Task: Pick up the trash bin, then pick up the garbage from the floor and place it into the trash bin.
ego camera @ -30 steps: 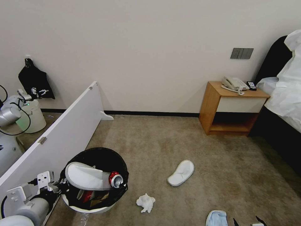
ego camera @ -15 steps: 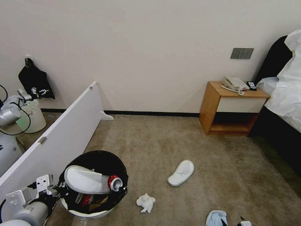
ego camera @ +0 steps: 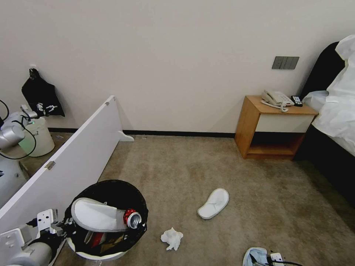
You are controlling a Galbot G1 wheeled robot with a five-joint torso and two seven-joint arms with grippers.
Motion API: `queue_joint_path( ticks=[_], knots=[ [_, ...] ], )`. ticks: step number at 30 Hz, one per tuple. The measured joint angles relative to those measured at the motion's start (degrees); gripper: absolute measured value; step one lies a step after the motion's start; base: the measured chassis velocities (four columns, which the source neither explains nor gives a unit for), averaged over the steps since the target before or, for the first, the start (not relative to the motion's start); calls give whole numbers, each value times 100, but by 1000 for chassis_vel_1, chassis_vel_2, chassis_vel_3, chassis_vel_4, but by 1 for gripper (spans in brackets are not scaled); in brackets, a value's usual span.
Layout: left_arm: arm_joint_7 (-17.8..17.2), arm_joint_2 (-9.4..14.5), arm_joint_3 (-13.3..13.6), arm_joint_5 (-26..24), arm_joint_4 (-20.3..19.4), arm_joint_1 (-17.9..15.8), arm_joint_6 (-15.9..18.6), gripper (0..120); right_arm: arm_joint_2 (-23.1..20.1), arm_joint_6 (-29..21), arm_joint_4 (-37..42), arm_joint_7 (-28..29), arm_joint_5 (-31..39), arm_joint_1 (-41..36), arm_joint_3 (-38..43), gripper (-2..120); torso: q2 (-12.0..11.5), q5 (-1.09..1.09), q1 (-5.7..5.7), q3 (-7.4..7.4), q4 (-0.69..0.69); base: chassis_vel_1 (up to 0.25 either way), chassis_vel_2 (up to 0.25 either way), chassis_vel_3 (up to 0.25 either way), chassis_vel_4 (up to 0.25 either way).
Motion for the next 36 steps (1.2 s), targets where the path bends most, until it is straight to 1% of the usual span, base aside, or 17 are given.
queue_joint_path(
  ticks=[8, 19, 20, 21, 23, 24, 25, 26, 27, 29, 30, 31, 32, 33, 34, 35, 36],
  knots=[
    [-3, -41, -4, 32, -43, 37, 0, 2, -39, -1, -249, -3, -9, 173, -69, 100, 0, 0, 0, 0, -1, 0, 0, 0, 0],
    [-22, -68, -11, 33, -59, 31, 0, 2, 15, -3, -679, -78, -12, 441, -154, 100, 0, 0, 0, 0, 0, 0, 0, 0, 0],
    [-23, -68, -13, 33, -59, 32, 0, 2, 25, -3, -731, -97, -14, 474, -163, 96, 0, 0, 0, 0, 0, 0, 0, 0, 0],
    [-23, -68, -13, 33, -59, 32, 0, 2, 25, -3, -731, -97, -14, 474, -163, 96, 0, 0, 0, 0, 0, 0, 0, 0, 0],
    [-24, -69, -13, 32, -59, 32, 0, 2, 47, -3, -816, -153, -19, 529, -193, 85, 0, 0, 0, 0, 0, 0, 0, 0, 0],
    [-24, -69, -13, 32, -59, 32, 0, 2, 47, -3, -816, -153, -19, 529, -193, 85, 0, 0, 0, 0, 0, 0, 0, 0, 0],
    [-24, -69, -13, 31, -59, 31, 0, 2, 57, -3, -852, -172, -20, 549, -204, 82, 0, 0, 0, 0, 0, 0, 0, 0, 0],
    [-25, -70, -13, 31, -59, 29, 0, 2, 82, -3, -916, -191, -28, 583, -214, 76, 0, 0, 0, 0, 0, 0, 0, 0, 0],
    [-25, -70, -13, 31, -59, 29, 0, 2, 82, -3, -916, -191, -28, 583, -214, 76, 0, 0, 0, 0, 0, 0, 0, 0, 0],
    [-26, -70, -14, 29, -59, 25, -1, 2, 113, 0, -991, -202, -38, 632, -219, 63, 0, 0, 0, 0, 0, 0, 0, 0, 0],
    [-26, -70, -14, 29, -59, 25, -1, 2, 113, 0, -991, -202, -38, 632, -219, 63, 0, 0, 0, 0, 0, 0, 0, 0, 0],
    [-27, -69, -15, 28, -59, 25, -1, 2, 119, 4, -1011, -205, -42, 651, -219, 60, 0, 0, 0, 0, 0, 0, 0, 0, 0],
    [-27, -71, -15, 27, -59, 24, -1, 2, 120, 10, -1016, -212, -44, 664, -218, 51, 0, 0, 0, 0, 0, 0, 0, 0, 0],
    [-27, -71, -15, 27, -59, 24, -1, 2, 120, 10, -1016, -212, -44, 664, -218, 51, 0, 0, 0, 0, 0, 0, 0, 0, 0],
    [-28, -72, -15, 27, -59, 20, -1, 2, 118, 12, -1015, -214, -44, 666, -216, 48, 0, 0, 0, 0, 0, 0, 0, 0, 0],
    [-29, -72, -15, 27, -59, 14, -1, 2, 112, 14, -1001, -215, -44, 667, -212, 42, 0, 0, 0, 0, 0, 0, 0, 0, 0],
    [-29, -72, -15, 27, -59, 14, -1, 2, 112, 14, -1001, -215, -44, 667, -212, 42, 0, 0, 0, 0, 0, 0, 0, 0, 0]
  ],
)
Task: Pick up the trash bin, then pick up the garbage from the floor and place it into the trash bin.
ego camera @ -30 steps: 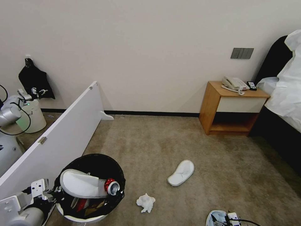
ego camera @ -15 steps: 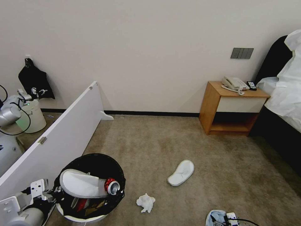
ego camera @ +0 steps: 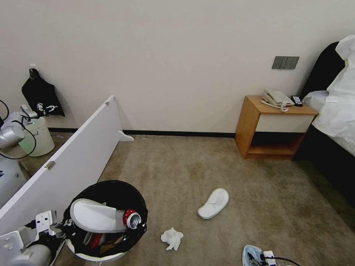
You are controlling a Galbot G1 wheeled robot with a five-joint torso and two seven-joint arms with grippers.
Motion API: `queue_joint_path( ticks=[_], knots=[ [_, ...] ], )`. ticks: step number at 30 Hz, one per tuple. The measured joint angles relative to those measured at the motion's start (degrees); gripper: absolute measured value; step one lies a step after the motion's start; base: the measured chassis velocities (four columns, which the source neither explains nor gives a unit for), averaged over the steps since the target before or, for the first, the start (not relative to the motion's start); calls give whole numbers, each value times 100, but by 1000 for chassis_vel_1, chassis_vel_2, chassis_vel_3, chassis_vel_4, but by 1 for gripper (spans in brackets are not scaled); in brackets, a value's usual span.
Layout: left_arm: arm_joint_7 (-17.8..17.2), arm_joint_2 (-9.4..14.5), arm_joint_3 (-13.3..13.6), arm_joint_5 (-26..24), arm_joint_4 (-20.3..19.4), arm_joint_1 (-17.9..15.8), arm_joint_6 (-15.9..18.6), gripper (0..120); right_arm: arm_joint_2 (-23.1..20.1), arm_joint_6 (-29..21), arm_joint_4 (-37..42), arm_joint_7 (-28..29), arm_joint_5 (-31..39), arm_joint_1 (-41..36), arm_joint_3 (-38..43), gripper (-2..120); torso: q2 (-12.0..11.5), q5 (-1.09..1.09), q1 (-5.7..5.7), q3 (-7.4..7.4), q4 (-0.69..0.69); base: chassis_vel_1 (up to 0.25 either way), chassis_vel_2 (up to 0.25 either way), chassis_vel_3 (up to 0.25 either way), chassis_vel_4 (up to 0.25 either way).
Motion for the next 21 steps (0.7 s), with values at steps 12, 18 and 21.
queue_joint_path(
  ticks=[12, 18, 21],
  knots=[
    [-2, -1, 16, -4, -13, -6, -1, 2, -92, 78, 240, 1, -2, -98, 71, 0, 0, 0, 0, 0, 0, 0, 0, 0, 0],
    [-4, 0, 60, -25, -43, 29, -1, 2, -461, 81, 986, 55, 162, -389, 233, 0, 0, -2, 0, 0, 1, 0, 0, 0, 0],
    [-4, 8, 77, -42, -48, 29, -2, 2, -640, 87, 1306, 61, 218, -526, 322, 0, 0, 2, 0, 0, -1, 0, 0, 0, 0]
  ],
)
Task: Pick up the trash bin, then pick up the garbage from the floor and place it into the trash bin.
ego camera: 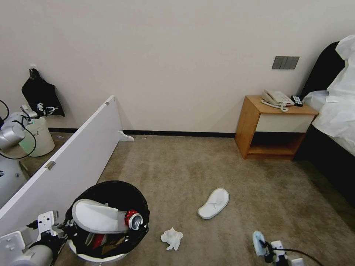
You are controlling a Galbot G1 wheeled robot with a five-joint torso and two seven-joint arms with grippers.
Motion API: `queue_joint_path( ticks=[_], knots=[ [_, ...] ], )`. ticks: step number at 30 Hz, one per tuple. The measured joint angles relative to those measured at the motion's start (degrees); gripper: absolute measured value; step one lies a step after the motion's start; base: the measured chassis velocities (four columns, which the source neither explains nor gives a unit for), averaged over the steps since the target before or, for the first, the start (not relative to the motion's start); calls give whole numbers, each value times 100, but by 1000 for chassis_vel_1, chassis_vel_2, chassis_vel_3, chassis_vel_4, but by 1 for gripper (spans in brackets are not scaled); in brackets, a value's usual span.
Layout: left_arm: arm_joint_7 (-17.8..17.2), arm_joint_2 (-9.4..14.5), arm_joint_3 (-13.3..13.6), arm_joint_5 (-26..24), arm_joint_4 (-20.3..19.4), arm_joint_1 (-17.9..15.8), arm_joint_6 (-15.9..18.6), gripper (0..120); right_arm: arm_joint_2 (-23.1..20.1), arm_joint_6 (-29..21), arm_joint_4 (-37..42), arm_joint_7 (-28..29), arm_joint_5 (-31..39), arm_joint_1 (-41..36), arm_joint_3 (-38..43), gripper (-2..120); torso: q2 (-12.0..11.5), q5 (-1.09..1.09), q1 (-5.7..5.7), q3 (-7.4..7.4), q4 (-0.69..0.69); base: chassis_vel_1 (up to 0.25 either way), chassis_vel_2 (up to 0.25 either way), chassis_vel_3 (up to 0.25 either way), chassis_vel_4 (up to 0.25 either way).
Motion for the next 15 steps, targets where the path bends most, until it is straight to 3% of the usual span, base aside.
queue_joint_path(
  ticks=[5, 8, 15],
  knots=[
    [-8, 21, 33, -93, -13, -6, 2, 2, -355, 193, 808, -25, 358, -202, 123, 0, 0, -1, 0, 0, -1, 0, 0, 0, 0],
    [-17, 23, 83, -106, -13, 16, 8, 2, -633, 449, 1475, -178, 927, -179, 53, 0, 0, -5, 0, 0, 2, 0, 0, 0, 0],
    [-22, 15, 108, -157, -95, 142, 29, 2, -1147, 907, 2305, -485, 1748, 527, -675, 0, 0, -1, 0, 0, 3, 0, 0, 0, 0]
  ],
)
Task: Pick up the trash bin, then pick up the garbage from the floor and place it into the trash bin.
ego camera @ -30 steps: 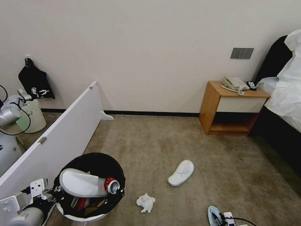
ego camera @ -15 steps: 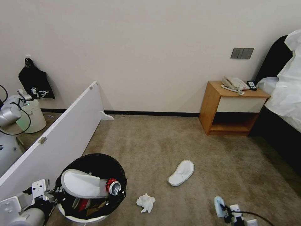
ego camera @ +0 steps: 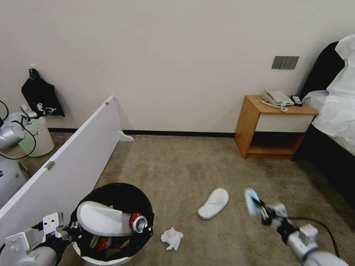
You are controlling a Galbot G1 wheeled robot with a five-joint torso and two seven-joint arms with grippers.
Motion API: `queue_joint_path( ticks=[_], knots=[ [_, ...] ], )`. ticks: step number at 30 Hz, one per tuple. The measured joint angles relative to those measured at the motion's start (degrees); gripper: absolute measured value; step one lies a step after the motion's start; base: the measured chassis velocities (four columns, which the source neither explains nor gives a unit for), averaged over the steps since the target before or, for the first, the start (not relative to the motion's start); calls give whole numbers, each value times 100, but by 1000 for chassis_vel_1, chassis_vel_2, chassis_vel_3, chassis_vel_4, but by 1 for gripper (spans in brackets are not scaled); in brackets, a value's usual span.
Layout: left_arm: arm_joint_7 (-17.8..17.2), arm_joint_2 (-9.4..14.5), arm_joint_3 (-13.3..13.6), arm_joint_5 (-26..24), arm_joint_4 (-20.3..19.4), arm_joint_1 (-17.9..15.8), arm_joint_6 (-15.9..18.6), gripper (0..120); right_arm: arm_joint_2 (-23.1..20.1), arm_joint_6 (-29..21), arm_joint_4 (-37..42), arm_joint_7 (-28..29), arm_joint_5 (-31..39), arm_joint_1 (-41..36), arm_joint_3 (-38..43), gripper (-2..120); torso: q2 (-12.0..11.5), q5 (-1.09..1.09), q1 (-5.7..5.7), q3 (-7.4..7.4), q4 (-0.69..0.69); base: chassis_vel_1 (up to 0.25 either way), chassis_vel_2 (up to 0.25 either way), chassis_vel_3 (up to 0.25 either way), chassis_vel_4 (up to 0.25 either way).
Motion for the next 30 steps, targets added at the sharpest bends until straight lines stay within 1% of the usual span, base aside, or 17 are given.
queue_joint_path(
  ticks=[2, 3, 4, 6, 8, 9, 11, 12, 13, 14, 15, 16, 17, 18, 20, 24, 30],
  knots=[
    [-17, 1, -19, -60, -69, 57, 15, 2, -283, 64, 282, -112, 491, 609, -580, 0, 0, -3, 0, 0, -5, 0, 0, 0, 0],
    [-17, 1, -19, -60, -69, 57, 15, 2, -283, 64, 282, -112, 491, 609, -580, 0, 0, -3, 0, 0, -5, 0, 0, 0, 0],
    [-19, 1, -19, -69, -99, 82, 20, 2, -401, 77, 405, -142, 742, 990, -920, 0, 0, 0, 0, 0, -3, 0, 0, 0, 0],
    [-19, 1, -19, -70, -106, 87, 22, 2, -423, 77, 431, -146, 802, 1077, -1001, 0, 0, 0, 0, 0, -2, 0, 0, 0, 0],
    [-30, -14, 13, -63, -157, 135, 34, 2, -560, 68, 605, -212, 1394, 2006, -1915, 0, 0, -2, 0, 0, -2, 0, 0, 0, 0],
    [-30, -14, 13, -63, -157, 135, 34, 2, -560, 68, 605, -212, 1394, 2006, -1915, 0, 0, -2, 0, 0, -2, 0, 0, 0, 0],
    [-35, -21, 58, -36, -188, 161, 40, 2, -464, 49, 638, -318, 1762, 3065, -2881, 0, 0, -4, 0, 0, -5, 0, 0, 0, 0],
    [-35, -21, 58, -36, -188, 161, 40, 2, -464, 49, 638, -318, 1762, 3065, -2881, 0, 0, -4, 0, 0, -5, 0, 0, 0, 0],
    [-38, -20, 66, -27, -199, 169, 42, 2, -354, 48, 609, -347, 1874, 3554, -3285, 0, 0, -1, 0, 0, -2, 0, 0, 0, 0],
    [-39, -20, 67, -23, -206, 175, 44, 2, -259, 41, 569, -358, 1943, 3878, -3560, 0, 0, -5, 0, 0, 2, 0, 0, 0, 0],
    [-39, -20, 67, -23, -206, 175, 44, 2, -259, 41, 569, -358, 1943, 3878, -3560, 0, 0, -5, 0, 0, 2, 0, 0, 0, 0],
    [-42, -19, 67, -22, -207, 178, 47, 2, -130, 21, 517, -369, 2013, 4199, -3867, 0, 0, -7, 0, 0, 2, 0, 0, 0, 0],
    [-45, -17, 50, -24, -216, 181, 51, 2, 48, -10, 443, -381, 2113, 4574, -4245, 0, 0, -2, 0, 1, 3, 0, 0, 0, 0],
    [-45, -17, 50, -24, -216, 181, 51, 2, 48, -10, 443, -381, 2113, 4574, -4245, 0, 0, -2, 0, 1, 3, 0, 0, 0, 0],
    [-48, -8, 8, -35, -240, 202, 52, 2, 267, -52, 314, -397, 2183, 5018, -4779, 0, 0, -3, 0, 0, -3, 0, 0, 0, 0],
    [-47, 4, -23, -46, -255, 224, 54, 2, 326, -127, 283, -390, 2205, 5208, -5068, 0, 0, -3, 0, 1, -3, 0, 0, 0, 0],
    [-46, 33, -22, -60, -261, 210, 55, 2, 444, -378, 368, -236, 2376, 5580, -5825, 0, 0, -2, 0, 0, -3, 0, 0, 0, 0]
  ],
)
